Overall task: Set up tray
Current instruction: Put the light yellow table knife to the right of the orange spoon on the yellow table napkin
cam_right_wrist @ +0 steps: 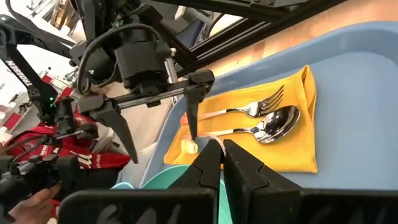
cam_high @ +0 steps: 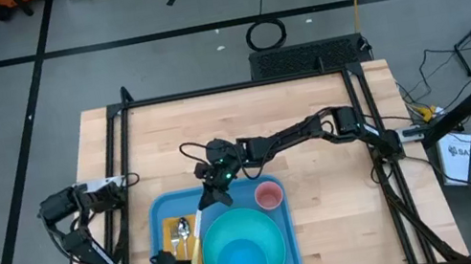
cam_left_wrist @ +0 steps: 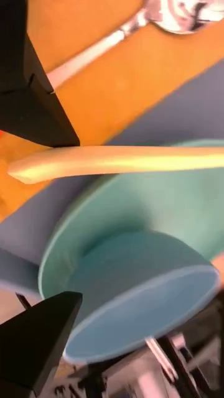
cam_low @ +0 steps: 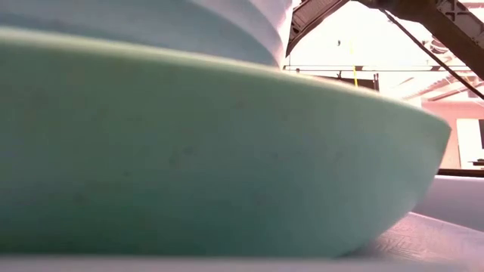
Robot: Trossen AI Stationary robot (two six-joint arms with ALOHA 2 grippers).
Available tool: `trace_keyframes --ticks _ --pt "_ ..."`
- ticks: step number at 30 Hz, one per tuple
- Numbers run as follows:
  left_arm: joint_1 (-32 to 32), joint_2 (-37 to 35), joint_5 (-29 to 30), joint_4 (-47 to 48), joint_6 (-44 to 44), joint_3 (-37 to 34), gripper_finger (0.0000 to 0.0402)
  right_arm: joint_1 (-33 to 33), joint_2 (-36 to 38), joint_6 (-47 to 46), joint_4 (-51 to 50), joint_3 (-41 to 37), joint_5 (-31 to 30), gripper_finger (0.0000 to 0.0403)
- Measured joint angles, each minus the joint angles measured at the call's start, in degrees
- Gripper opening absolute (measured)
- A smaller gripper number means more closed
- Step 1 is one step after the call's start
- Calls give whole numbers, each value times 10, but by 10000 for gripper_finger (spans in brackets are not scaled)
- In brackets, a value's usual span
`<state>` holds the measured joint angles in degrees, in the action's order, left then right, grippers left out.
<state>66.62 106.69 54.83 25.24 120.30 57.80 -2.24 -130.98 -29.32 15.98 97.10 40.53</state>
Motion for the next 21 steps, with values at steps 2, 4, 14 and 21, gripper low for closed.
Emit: trace_keyframes --ticks 2,4,14,21 --pt "7 0 22 5 -2 0 397 0 0 -1 0 0 0 0" --pt "12 0 29 15 -1 0 397 0 0 -1 -3 0 2 0" --pt "25 -1 95 35 -8 1 397 0 0 -9 -26 0 -2 1" --pt "28 -1 129 50 -17 1 397 0 0 -29 -26 0 9 1"
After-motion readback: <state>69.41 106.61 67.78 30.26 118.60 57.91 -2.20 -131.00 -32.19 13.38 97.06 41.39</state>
